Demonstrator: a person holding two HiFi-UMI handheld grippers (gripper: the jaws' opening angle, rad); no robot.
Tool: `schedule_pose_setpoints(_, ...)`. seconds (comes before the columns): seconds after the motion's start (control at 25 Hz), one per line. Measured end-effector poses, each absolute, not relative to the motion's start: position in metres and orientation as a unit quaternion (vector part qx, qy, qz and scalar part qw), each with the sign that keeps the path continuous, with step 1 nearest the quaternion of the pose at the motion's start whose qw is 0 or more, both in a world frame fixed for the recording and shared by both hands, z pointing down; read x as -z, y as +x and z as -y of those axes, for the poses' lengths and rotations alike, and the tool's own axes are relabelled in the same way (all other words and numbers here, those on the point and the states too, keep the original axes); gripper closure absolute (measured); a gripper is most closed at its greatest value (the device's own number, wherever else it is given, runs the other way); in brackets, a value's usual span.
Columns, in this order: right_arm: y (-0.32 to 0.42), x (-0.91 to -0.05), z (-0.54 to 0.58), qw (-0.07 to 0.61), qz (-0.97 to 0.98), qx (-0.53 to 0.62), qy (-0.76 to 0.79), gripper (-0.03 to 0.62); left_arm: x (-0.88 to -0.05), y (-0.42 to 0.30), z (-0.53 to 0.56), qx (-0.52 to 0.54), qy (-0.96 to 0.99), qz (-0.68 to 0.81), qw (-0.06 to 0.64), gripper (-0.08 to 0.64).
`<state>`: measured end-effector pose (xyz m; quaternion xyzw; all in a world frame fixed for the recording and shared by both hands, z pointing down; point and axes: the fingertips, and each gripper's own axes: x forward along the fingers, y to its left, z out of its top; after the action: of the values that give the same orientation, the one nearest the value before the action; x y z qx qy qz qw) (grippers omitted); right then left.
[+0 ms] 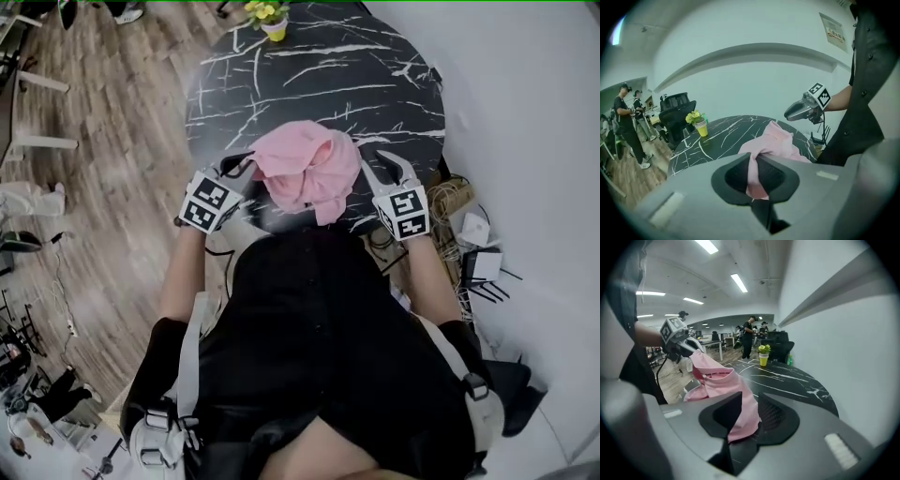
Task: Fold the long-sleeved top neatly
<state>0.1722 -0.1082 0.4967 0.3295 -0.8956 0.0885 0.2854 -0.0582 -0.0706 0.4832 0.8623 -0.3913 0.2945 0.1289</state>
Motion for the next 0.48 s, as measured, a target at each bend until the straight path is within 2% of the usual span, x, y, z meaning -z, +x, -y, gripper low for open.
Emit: schedule_pose_setpoints(0.48, 0.082, -0.535, 0.143, 0.414, 0.904, 0.045, 0.096, 0.470, -0.496, -0.079, 0.029, -0.274, 0.835, 0.445, 0.173, 0.535)
